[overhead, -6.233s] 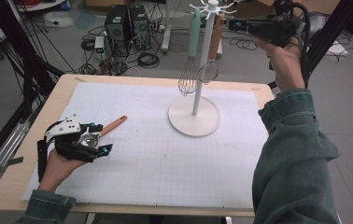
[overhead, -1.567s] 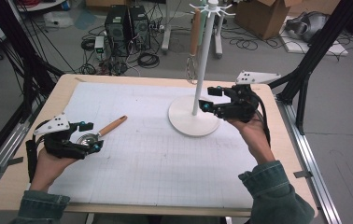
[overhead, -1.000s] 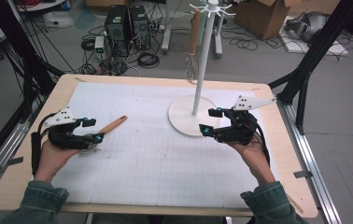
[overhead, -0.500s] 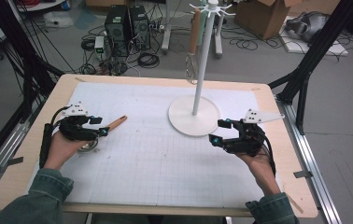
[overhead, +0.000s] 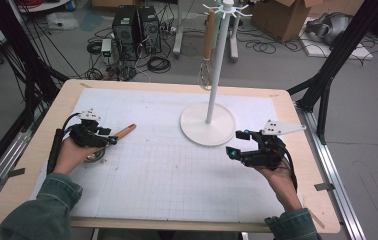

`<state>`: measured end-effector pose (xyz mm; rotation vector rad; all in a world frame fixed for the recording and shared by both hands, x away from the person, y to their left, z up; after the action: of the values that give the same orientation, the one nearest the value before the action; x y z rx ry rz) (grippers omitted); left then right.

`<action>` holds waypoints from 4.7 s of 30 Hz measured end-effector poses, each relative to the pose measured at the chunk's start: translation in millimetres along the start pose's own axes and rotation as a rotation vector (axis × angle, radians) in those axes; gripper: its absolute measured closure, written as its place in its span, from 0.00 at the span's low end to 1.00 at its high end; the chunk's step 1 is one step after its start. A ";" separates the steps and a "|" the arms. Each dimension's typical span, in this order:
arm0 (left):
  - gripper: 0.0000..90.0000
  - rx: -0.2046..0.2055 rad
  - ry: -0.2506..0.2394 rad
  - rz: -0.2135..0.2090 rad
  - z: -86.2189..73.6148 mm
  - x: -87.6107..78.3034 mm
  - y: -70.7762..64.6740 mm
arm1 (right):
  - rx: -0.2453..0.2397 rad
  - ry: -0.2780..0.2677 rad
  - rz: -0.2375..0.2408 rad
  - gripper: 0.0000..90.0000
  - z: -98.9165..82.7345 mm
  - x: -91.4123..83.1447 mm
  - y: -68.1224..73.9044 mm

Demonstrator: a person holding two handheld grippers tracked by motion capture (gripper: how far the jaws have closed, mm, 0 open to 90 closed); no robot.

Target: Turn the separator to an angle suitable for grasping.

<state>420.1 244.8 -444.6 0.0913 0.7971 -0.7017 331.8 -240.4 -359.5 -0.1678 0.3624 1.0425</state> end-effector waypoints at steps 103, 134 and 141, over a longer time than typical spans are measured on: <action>0.78 0.090 0.154 0.052 -14.2 7.1 -6.9 | 0.004 0.074 0.054 0.27 -15.6 40.9 9.7; 0.78 0.089 0.088 -0.041 -12.4 -10.4 -8.5 | -0.009 0.096 0.092 0.27 -11.3 62.8 17.3; 0.78 0.079 0.045 -0.066 -10.2 -19.8 -9.5 | -0.009 0.099 0.098 0.27 -11.1 67.7 19.1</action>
<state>398.2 251.6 -436.6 0.1533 0.8183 -0.7956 343.5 -179.4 -394.2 -0.2123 0.4594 1.1356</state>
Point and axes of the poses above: each handheld gripper's, and its own axes: x roughly forward along the jaws, z roughly out of its top, y roughly to its left, the point moved 4 cm from there along x, roughly forward along the jaws, and after that the axes turned 8 degrees about -x, right-handed, at the moved point
